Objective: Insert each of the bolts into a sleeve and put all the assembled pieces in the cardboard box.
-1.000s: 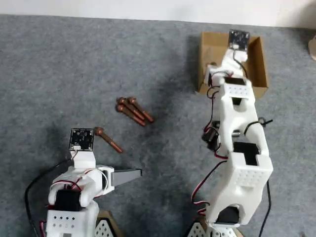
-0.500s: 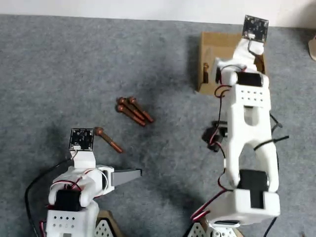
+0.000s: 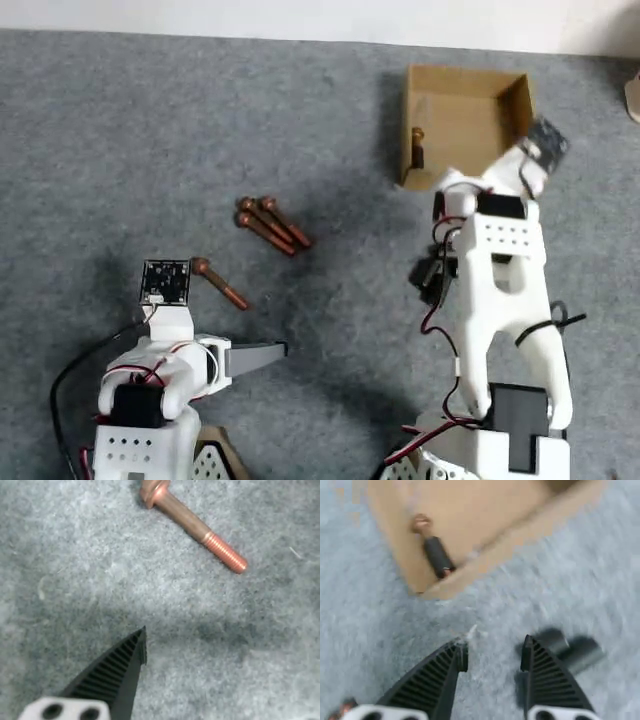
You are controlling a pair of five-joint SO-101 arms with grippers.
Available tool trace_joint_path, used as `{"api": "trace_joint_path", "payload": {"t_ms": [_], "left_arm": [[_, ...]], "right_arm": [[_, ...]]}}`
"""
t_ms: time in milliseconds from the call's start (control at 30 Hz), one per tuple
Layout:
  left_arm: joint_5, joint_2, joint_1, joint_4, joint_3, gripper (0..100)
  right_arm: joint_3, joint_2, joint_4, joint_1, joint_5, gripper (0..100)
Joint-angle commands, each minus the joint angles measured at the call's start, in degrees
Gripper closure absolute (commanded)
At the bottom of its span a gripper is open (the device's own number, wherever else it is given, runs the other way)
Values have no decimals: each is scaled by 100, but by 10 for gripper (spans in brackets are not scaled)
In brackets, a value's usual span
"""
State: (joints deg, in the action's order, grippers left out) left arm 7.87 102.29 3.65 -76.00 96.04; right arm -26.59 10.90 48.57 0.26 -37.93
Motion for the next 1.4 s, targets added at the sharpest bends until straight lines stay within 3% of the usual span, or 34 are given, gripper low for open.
{"api": "trace_joint_path", "payload": {"t_ms": [0,133,267,533,833,1100,1367], "left_arm": [[-35,4,75,-35,110,432],[-35,4,75,-35,110,432],[-35,4,75,-35,110,432],[-35,4,75,-35,110,432],[-35,4,66,-35,110,432],[-44,4,57,-35,110,432],[-44,4,48,-35,110,432]], "right_arm": [[-224,277,22,57,-985,843],[-593,277,22,66,-2040,843],[-752,233,-4,277,-2453,843],[-769,215,-75,620,-2488,843],[-1455,-497,-1754,646,-2488,846],[-1262,-1455,-1701,514,-2497,847],[-1077,-1499,-681,-31,-2497,847]]}}
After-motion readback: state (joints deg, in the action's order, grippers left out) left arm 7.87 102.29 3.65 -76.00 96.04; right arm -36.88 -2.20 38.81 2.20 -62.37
